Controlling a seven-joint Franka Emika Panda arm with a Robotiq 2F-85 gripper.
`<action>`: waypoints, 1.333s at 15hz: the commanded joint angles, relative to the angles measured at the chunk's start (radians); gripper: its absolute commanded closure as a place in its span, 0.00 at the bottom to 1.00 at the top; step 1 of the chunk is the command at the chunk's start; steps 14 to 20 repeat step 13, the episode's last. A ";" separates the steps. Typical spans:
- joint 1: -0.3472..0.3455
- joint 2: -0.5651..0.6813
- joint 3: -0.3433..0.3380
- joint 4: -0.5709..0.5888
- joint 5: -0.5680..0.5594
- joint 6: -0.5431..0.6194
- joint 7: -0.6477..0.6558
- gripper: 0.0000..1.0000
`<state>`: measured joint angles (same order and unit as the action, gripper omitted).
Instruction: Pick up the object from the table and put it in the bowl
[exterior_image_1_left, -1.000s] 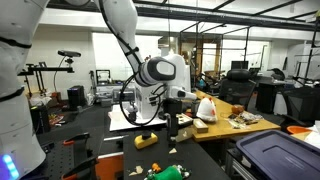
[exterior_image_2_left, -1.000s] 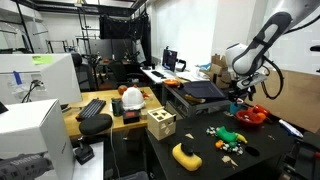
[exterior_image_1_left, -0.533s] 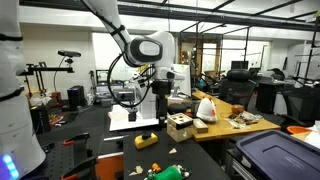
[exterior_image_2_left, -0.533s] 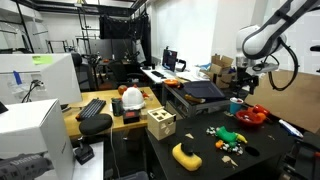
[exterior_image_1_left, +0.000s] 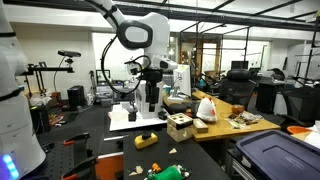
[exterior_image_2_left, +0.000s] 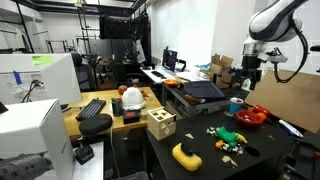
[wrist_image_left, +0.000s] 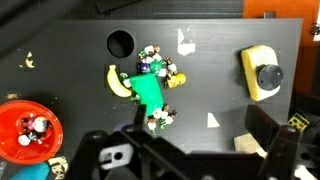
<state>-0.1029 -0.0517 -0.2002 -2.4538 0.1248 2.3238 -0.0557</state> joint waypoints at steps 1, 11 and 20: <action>-0.024 -0.069 0.004 -0.004 0.057 -0.087 -0.066 0.00; -0.033 -0.040 0.013 0.006 0.032 -0.077 -0.035 0.00; -0.032 -0.040 0.013 0.006 0.032 -0.077 -0.035 0.00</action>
